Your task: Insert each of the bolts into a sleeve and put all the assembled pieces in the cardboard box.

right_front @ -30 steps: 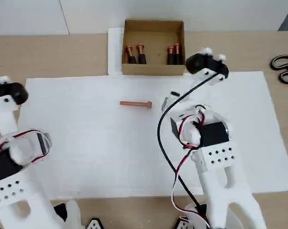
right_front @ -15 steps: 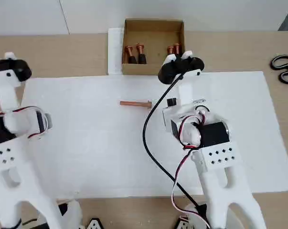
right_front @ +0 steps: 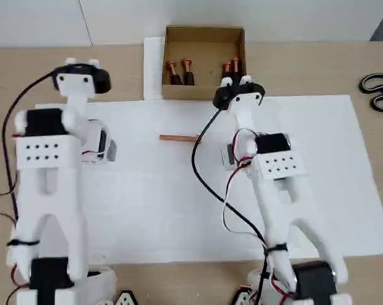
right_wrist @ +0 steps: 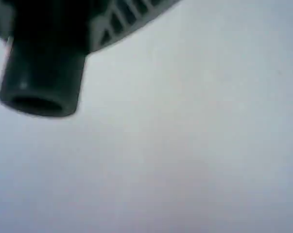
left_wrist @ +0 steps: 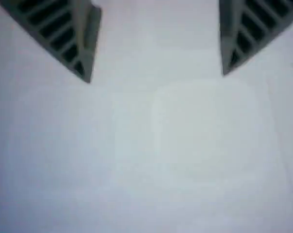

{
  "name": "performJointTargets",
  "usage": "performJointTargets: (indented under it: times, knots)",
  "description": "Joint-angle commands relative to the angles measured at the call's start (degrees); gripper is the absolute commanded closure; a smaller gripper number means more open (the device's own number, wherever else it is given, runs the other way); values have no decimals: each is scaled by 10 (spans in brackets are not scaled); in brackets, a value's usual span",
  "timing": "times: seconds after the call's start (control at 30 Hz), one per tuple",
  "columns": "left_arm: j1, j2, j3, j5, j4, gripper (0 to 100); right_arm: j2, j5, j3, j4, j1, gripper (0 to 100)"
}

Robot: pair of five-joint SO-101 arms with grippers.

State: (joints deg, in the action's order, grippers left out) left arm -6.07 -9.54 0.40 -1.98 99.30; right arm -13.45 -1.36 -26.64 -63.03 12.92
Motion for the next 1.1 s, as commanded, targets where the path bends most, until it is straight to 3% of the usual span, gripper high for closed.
performJointTargets:
  times: [0.0,0.23,0.5,1.07]
  knots:
    - [27,33,-50,-6,3,833,29,15,50,-3,-1,957]
    - [72,120,-96,-27,-6,833,112,25,84,-7,0,901]
    - [78,164,-129,-26,-6,833,154,26,103,-7,0,846]
    - [78,167,-128,-26,-6,833,179,27,107,-63,12,847]
